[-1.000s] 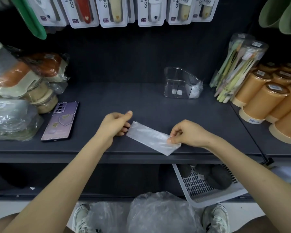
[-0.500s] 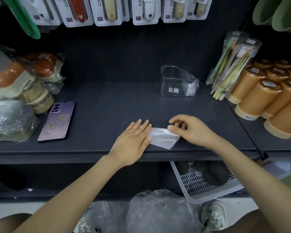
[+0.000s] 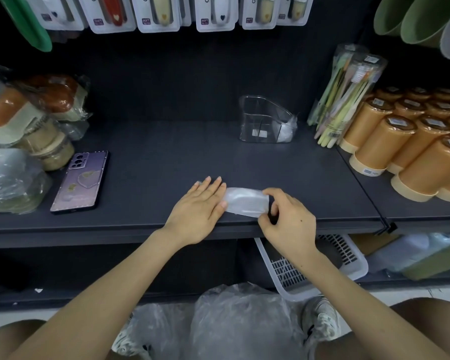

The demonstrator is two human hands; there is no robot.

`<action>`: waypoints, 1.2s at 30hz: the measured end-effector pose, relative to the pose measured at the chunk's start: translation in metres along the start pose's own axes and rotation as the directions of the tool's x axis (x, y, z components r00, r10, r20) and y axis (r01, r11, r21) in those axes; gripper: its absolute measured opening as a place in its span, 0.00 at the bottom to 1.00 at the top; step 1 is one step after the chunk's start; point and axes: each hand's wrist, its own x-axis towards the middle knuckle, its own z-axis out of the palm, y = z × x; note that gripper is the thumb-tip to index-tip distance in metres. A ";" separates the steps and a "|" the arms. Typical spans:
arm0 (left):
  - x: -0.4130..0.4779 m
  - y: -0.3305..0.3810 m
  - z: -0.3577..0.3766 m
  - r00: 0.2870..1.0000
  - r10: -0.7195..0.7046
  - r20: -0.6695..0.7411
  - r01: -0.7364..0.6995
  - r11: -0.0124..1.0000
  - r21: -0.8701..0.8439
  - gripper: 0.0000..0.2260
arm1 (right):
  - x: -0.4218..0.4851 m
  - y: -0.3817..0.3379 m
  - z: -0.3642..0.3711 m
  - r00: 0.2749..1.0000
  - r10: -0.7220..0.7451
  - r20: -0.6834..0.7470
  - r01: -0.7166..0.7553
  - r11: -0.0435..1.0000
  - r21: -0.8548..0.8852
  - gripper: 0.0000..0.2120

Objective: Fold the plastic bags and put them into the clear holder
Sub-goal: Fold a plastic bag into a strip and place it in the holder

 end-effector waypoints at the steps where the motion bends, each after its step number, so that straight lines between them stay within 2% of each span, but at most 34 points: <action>1: 0.000 0.000 0.000 1.000 -0.006 0.000 0.006 1.000 0.007 0.27 | -0.001 0.002 -0.001 1.000 -0.003 0.009 0.003 1.000 0.012 0.17; 6: -0.003 0.005 0.000 0.998 -0.064 0.009 0.064 0.998 0.027 0.24 | -0.004 0.007 -0.011 0.999 -0.038 0.004 0.038 0.999 0.003 0.20; 8: -0.003 0.007 -0.001 0.998 -0.069 0.005 0.069 0.997 0.029 0.24 | 0.000 0.001 -0.011 0.991 -0.133 0.017 0.133 0.990 -0.048 0.24; 10: -0.003 0.006 0.000 0.998 -0.064 0.001 0.064 0.998 0.019 0.24 | 0.003 -0.004 -0.004 0.957 -0.242 0.162 0.265 0.954 -0.140 0.29; 12: -0.004 0.005 -0.001 0.998 -0.055 0.002 0.055 0.998 0.006 0.24 | 0.002 -0.005 0.005 0.911 -0.271 0.311 0.343 0.917 -0.205 0.32; 15: -0.002 0.005 -0.001 0.999 -0.050 0.014 0.051 0.998 -0.021 0.23 | -0.002 0.004 0.010 0.875 -0.217 0.433 0.349 0.902 -0.253 0.34; 18: 0.001 0.005 -0.002 0.993 -0.118 -0.007 0.117 0.991 -0.066 0.24 | -0.003 0.007 0.009 0.860 -0.213 0.464 0.348 0.910 -0.227 0.38; 20: 0.004 0.009 -0.004 0.987 -0.112 -0.111 0.114 0.993 0.014 0.31 | -0.002 0.007 0.009 0.861 -0.215 0.461 0.341 0.916 -0.210 0.39; 21: 0.006 0.014 -0.005 0.990 -0.043 -0.136 0.053 0.996 0.072 0.34 | -0.002 0.007 0.009 0.860 -0.213 0.464 0.339 0.917 -0.208 0.39; 24: 0.010 0.021 0.002 0.989 0.147 -0.034 -0.144 0.987 0.074 0.31 | -0.002 0.006 0.008 0.859 -0.196 0.473 0.331 0.917 -0.221 0.38; 26: 0.012 0.011 0.004 0.988 0.150 0.028 -0.151 0.988 0.018 0.26 | -0.001 0.005 0.007 0.856 -0.202 0.477 0.339 0.915 -0.220 0.40; 30: 0.011 -0.024 0.000 0.991 0.126 0.035 -0.127 0.991 0.031 0.32 | 0.000 0.003 0.005 0.845 -0.188 0.501 0.330 0.920 -0.211 0.45; 36: 0.009 -0.032 0.000 0.990 0.135 0.044 -0.137 0.989 0.048 0.31 | 0.001 0.007 0.002 0.829 -0.134 0.543 0.290 0.933 -0.213 0.49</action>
